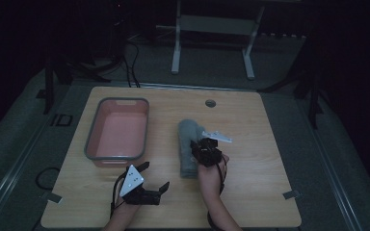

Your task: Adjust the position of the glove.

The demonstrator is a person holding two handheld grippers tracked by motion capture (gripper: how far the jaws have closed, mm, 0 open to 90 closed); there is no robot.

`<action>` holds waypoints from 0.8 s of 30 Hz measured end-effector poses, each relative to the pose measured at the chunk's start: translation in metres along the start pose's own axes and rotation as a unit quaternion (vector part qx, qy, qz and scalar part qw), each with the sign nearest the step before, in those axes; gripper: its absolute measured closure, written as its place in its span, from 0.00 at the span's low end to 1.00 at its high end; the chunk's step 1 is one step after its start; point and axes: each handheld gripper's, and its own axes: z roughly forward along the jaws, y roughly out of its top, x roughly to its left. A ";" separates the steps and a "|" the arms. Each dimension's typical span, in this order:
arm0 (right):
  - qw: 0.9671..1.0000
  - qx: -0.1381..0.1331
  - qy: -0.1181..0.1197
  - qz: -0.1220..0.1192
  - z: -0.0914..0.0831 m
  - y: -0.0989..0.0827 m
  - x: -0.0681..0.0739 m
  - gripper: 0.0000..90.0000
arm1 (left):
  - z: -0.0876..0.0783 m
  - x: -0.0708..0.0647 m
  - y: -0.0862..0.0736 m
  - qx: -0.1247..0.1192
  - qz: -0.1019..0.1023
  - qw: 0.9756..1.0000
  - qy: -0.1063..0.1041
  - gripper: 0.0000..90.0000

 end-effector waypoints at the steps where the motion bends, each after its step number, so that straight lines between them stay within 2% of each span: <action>1: 1.000 0.005 0.000 0.005 0.002 -0.003 -0.001 0.89 | 0.000 0.000 0.000 0.000 0.000 1.000 0.000 0.01; 4: 1.000 0.020 0.000 0.008 0.012 -0.011 0.000 0.88 | 0.000 0.000 0.000 0.000 0.000 1.000 -0.001 0.01; 10: 1.000 0.027 -0.011 0.003 0.025 -0.023 0.002 0.79 | 0.001 -0.001 0.000 0.002 0.002 1.000 -0.002 0.01; 12: 1.000 0.026 -0.005 0.008 0.026 -0.024 0.000 0.71 | 0.001 -0.001 -0.001 -0.001 0.001 1.000 -0.003 0.01; 14: 1.000 0.019 0.006 0.022 0.024 -0.024 -0.002 0.62 | 0.001 -0.001 0.000 -0.005 0.012 1.000 -0.002 0.01; 15: 0.999 0.022 0.013 0.020 0.022 -0.022 -0.002 0.56 | 0.001 -0.002 0.000 -0.006 0.013 1.000 -0.001 0.01; 17: 0.999 0.027 0.019 0.004 0.019 -0.019 -0.002 0.52 | 0.000 -0.002 0.000 -0.006 0.013 1.000 -0.003 0.01; 19: 0.999 0.001 0.026 -0.026 0.012 -0.016 -0.003 0.43 | 0.001 -0.002 -0.001 -0.001 0.014 1.000 -0.001 0.01; 21: 0.999 -0.012 0.022 -0.048 0.007 -0.013 -0.006 0.29 | 0.002 -0.003 -0.001 0.005 0.015 1.000 -0.002 0.01; 22: 0.998 -0.016 0.029 -0.055 0.004 -0.010 -0.010 0.27 | 0.002 -0.003 -0.001 0.004 0.015 1.000 -0.002 0.01; 24: 0.997 -0.022 0.056 -0.044 -0.001 -0.005 -0.017 0.19 | 0.002 -0.004 -0.001 0.001 0.012 1.000 -0.008 0.01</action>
